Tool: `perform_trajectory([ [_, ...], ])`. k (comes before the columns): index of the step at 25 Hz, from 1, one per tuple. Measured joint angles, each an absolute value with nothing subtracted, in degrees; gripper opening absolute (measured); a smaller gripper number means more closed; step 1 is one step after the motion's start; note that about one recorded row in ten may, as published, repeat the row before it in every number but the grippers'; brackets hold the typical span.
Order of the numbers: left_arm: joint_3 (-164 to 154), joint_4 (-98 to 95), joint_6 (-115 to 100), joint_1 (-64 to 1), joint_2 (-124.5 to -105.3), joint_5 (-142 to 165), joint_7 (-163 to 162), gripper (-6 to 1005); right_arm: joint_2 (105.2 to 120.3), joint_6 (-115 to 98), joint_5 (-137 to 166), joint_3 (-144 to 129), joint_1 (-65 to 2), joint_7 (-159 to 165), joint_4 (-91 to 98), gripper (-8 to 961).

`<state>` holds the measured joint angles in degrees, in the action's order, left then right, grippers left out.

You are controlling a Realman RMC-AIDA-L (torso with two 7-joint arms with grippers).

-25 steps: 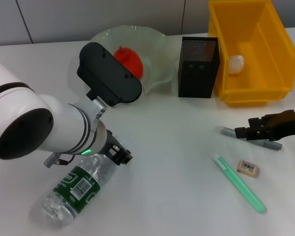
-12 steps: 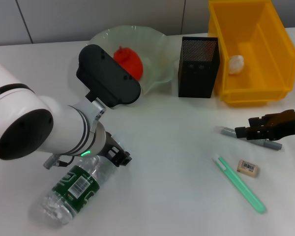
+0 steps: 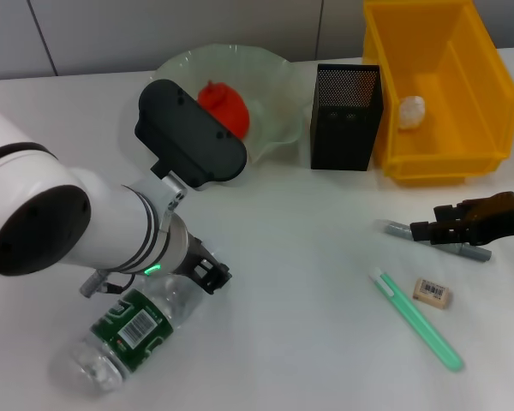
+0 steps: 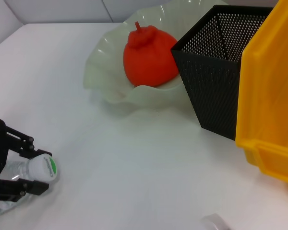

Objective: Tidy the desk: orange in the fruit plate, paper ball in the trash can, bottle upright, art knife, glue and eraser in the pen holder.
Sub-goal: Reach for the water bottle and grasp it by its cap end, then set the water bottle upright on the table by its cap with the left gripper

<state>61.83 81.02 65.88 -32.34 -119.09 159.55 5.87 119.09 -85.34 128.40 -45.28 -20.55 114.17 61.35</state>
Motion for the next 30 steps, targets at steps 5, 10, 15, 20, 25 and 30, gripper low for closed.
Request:
perform_trajectory([
  [5,62.22,81.03,65.82,-32.19,-119.01,158.59,5.98,448,119.09,-85.34,128.4,-45.18,-20.55,114.17,61.27,653],
  [10,62.0,81.42,65.68,-31.85,-118.99,158.62,6.0,448,119.09,-85.34,128.4,-45.2,-20.57,114.16,61.25,653],
  [15,61.87,82.68,65.59,-31.59,-118.91,158.91,6.06,449,119.09,-85.34,128.4,-44.91,-20.44,113.93,61.16,653],
  [20,63.06,86.39,65.59,-30.95,-118.65,159.15,7.66,449,119.09,-85.34,128.4,-44.81,-20.18,113.57,61.05,653],
  [25,63.81,88.44,65.51,-30.31,-118.68,159.23,8.43,449,119.09,-85.34,128.32,-44.67,-19.93,113.55,61.0,653],
  [30,63.96,91.1,65.81,-29.3,-118.64,160.97,8.47,448,119.09,-85.31,128.12,-44.21,-19.86,113.55,61.02,654],
])
